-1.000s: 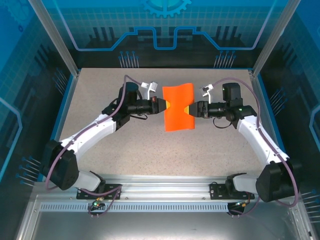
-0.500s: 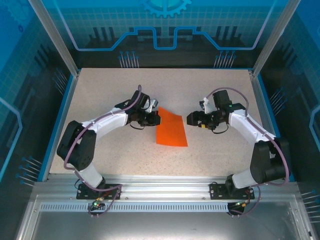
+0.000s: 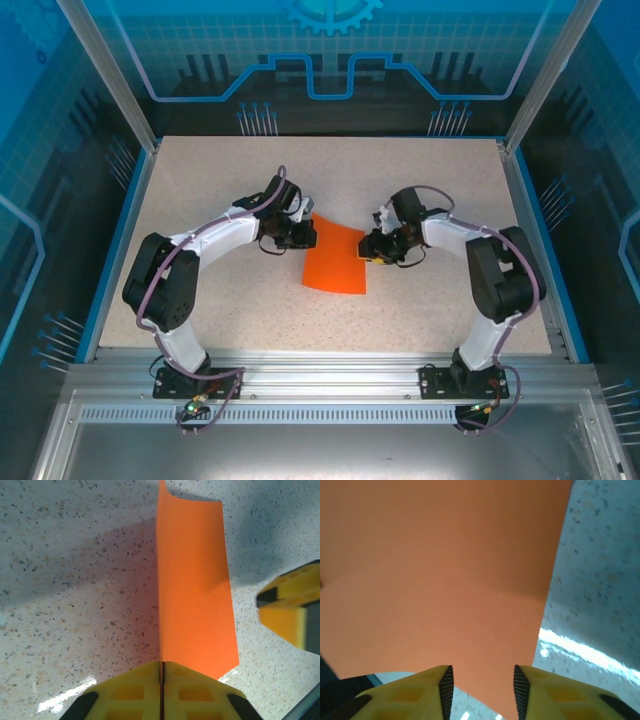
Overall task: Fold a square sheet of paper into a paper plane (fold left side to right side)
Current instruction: Place a square sheet of paper at the center of the table, then first fold the square sheet of paper in half at the center of the table.
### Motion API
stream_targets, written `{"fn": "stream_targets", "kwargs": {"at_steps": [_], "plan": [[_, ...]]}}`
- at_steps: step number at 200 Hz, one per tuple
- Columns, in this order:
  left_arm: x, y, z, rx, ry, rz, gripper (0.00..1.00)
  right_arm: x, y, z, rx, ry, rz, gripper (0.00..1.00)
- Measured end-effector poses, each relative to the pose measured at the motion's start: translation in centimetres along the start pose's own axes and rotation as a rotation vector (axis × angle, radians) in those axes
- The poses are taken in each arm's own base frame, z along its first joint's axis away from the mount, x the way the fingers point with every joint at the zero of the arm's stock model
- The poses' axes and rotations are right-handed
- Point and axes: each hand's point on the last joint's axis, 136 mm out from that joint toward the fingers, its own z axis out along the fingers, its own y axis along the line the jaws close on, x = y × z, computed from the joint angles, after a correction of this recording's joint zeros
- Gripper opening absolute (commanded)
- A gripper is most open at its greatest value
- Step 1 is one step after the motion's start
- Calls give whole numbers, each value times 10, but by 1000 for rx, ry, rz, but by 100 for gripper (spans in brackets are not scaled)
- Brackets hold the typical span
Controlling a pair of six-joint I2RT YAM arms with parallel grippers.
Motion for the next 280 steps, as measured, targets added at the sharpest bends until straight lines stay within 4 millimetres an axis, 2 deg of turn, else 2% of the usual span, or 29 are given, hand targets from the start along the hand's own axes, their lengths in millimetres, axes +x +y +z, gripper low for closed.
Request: {"fn": "stream_targets", "kwargs": {"at_steps": [19, 48, 70, 112, 155, 187, 207, 234, 254, 280], "plan": [[1, 0, 1, 3, 5, -5, 22, -5, -4, 13, 26, 8, 3, 26], [2, -6, 4, 42, 18, -36, 37, -4, -15, 26, 75, 23, 14, 24], [-2, -18, 5, 112, 16, -72, 47, -5, -16, 27, 86, 19, 10, 24], [-11, -44, 5, 267, 0, -116, 56, -5, -16, 28, 83, 15, 3, 25], [-13, -50, 17, 336, 22, -155, 56, -8, -10, 31, 23, -11, -22, 28], [-13, -51, 24, 355, 34, -172, 55, -10, -5, 27, -5, -28, -35, 38], [-12, -51, 28, 360, 42, -183, 53, -16, -3, 17, -13, -58, -35, 43], [-8, -48, 37, 354, 62, -193, 50, -29, 4, -6, -58, -134, -33, 47], [-6, -46, 41, 349, 71, -198, 47, -39, 18, -22, -148, -198, -27, 48], [-7, -47, 40, 351, 68, -196, 45, -46, 36, -26, -232, -221, -25, 48]]}}
